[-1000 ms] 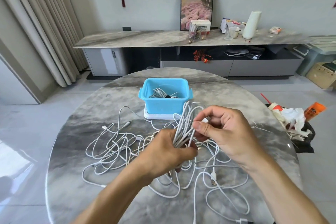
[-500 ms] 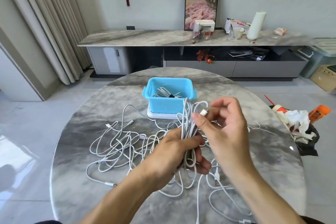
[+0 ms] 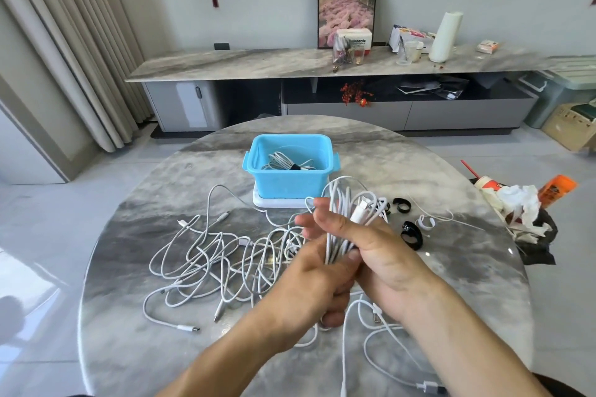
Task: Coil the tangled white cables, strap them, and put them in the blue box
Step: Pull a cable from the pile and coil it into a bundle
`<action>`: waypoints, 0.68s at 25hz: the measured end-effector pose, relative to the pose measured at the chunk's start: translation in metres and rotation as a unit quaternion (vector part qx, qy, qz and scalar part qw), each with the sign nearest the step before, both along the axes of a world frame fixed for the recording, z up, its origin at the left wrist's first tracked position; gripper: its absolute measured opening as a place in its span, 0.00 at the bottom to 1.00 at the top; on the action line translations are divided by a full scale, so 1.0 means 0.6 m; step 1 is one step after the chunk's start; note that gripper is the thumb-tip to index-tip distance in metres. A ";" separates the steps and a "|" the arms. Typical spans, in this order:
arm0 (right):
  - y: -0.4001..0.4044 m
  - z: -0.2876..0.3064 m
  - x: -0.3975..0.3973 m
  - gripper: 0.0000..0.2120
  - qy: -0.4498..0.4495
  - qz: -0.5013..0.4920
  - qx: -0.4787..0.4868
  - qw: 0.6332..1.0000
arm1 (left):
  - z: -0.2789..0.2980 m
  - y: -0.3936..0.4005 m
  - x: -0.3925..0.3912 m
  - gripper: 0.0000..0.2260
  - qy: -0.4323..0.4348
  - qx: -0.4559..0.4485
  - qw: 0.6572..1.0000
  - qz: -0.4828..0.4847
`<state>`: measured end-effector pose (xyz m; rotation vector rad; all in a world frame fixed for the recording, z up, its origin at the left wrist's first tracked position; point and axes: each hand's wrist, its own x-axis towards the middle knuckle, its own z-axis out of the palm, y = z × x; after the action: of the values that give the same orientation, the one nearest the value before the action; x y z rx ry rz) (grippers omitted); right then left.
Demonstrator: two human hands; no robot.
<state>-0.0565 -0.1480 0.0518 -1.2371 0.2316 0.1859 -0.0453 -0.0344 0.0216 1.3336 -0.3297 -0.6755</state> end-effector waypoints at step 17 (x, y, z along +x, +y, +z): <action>-0.024 0.008 0.006 0.25 -0.061 0.107 0.151 0.981 | 0.000 0.008 -0.018 0.07 0.219 -0.239 0.930 -0.171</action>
<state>-0.0532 -0.1623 0.0563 -0.9657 -0.0366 0.3174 -0.0562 -0.0295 0.0217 0.6373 -0.3389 -1.0837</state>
